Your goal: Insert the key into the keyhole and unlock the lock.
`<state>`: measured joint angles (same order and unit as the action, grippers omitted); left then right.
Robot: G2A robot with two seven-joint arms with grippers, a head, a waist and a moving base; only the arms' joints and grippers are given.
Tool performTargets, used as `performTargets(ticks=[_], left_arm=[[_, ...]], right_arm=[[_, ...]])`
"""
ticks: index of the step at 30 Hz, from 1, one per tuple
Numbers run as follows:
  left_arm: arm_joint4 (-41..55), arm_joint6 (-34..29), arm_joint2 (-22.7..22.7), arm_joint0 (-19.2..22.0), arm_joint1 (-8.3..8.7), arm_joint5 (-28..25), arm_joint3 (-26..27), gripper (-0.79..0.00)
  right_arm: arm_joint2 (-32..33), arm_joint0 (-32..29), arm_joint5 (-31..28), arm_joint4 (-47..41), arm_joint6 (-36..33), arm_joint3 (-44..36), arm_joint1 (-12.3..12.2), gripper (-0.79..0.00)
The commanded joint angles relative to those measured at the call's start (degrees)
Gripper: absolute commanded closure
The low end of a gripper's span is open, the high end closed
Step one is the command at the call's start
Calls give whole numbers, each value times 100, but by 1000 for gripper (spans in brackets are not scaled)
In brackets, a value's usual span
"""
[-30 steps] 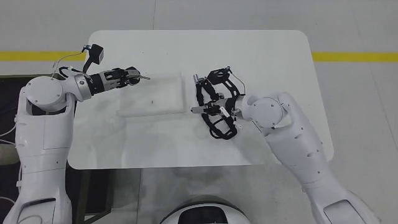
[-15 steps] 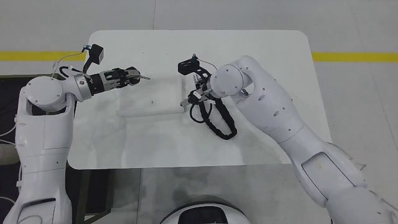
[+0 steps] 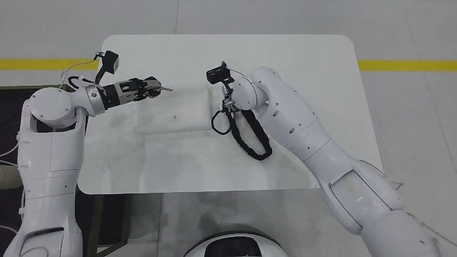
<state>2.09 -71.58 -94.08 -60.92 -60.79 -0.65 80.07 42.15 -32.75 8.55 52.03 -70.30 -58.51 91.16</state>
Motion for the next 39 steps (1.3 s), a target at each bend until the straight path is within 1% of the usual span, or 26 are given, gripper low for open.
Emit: performTargets(ticks=[1, 4, 5, 7, 8, 9, 10, 11, 15, 17, 19, 21, 28, 30, 31, 38, 39], left_arm=[[0, 0, 0, 0, 0, 0, 0, 0], [0, 0, 0, 0, 0, 0, 0, 0], [0, 0, 0, 0, 0, 0, 0, 0], [0, 0, 0, 0, 0, 0, 0, 0], [0, 0, 0, 0, 0, 0, 0, 0], [0, 0, 0, 0, 0, 0, 0, 0], [0, 0, 0, 0, 0, 0, 0, 0], [0, 0, 0, 0, 0, 0, 0, 0], [0, 0, 0, 0, 0, 0, 0, 0], [0, 0, 0, 0, 0, 0, 0, 0], [0, 0, 0, 0, 0, 0, 0, 0], [0, 0, 0, 0, 0, 0, 0, 0], [0, 0, 0, 0, 0, 0, 0, 0], [0, 0, 0, 0, 0, 0, 0, 0], [0, 0, 0, 0, 0, 0, 0, 0], [0, 0, 0, 0, 0, 0, 0, 0], [0, 0, 0, 0, 0, 0, 0, 0]], right_arm=[[47, -22, 15, 147, 33, 56, 67, -342], [145, -30, -7, 376, 88, 156, 174, -323], [162, -31, 7, 493, 86, 198, 208, -286], [231, -47, 21, 637, 103, 291, 277, -292], [281, -57, 65, 695, 127, 338, 310, -225], [332, -73, 55, 707, 135, 367, 344, -129], [386, -85, 15, 718, 136, 401, 375, -95], [433, -91, 2, 777, 152, 438, 403, 0], [635, -155, -88, 977, 144, 463, 496, 0], [888, -210, -162, 1037, 130, 338, 504, 0], [1110, -312, -349, 846, 34, 152, 482, 0], [1386, -412, -439, 487, -21, -90, 371, 0], [2361, -998, -1065, -777, 72, -1049, -243, 0], [2739, -1181, -1409, -1266, 217, -1427, -460, 0], [2893, -1289, -1515, -1309, 213, -1581, -537, 0], [2893, -1289, -1515, -1309, 213, -1581, -537, 0], [2909, -1487, -1546, -1393, 398, -1747, -541, 0]])
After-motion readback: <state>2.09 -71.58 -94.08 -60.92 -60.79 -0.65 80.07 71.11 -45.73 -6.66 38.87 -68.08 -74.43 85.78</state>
